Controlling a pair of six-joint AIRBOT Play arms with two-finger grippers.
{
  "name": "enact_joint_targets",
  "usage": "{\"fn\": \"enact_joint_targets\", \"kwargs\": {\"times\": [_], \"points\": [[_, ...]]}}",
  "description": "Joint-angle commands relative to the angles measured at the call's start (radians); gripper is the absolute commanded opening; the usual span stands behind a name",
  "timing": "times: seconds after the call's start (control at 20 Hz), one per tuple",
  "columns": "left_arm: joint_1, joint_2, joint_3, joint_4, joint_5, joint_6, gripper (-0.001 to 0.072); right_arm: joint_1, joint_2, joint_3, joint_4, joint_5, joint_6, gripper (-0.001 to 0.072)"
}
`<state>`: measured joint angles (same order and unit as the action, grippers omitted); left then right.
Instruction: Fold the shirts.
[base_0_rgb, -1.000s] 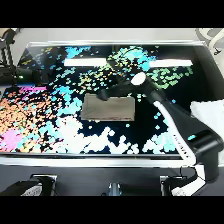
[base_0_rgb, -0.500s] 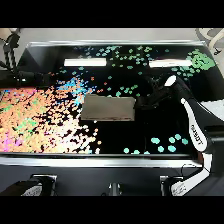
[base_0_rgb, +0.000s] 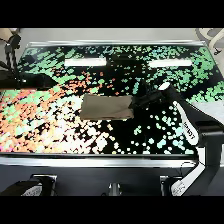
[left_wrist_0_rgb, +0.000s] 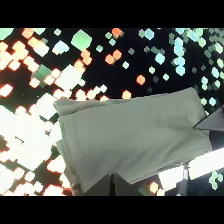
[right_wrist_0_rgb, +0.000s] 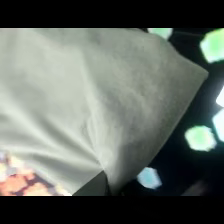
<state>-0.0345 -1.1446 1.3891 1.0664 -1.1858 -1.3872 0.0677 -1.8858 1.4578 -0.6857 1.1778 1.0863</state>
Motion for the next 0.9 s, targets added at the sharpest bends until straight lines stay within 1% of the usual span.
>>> {"fn": "enact_joint_targets", "kwargs": {"times": [0.0,0.1,0.15,0.25,0.35,0.65,0.85], "points": [[0.0,0.001,0.0,0.0,-0.001,0.0,0.0031,-0.06,0.043,0.048,0.145,0.03,-0.119,0.0019],[0.0,-0.001,0.0,0.0,0.0,0.0,0.0031,-0.145,0.101,0.11,0.134,0.06,-0.119,0.0019],[0.0,-0.001,0.0,0.0,0.0,0.0,0.0031,-0.196,0.133,0.139,0.102,0.072,-0.105,0.0019],[0.0,-0.001,0.0,0.0,0.0,0.0,0.0031,-0.31,0.199,0.171,0.017,0.093,-0.009,0.002],[0.0,-0.001,0.0,0.0,-0.001,0.0,0.0031,-0.436,0.269,0.178,-0.028,0.106,0.039,0.0019],[0.0,-0.001,0.0,0.0,0.0,0.005,0.0031,-0.79,0.441,0.178,-0.042,0.158,0.105,0.0019],[0.0,-0.001,0.0,0.0,-0.001,0.031,0.0031,-0.972,0.519,0.179,-0.104,0.222,0.111,0.002]]}}
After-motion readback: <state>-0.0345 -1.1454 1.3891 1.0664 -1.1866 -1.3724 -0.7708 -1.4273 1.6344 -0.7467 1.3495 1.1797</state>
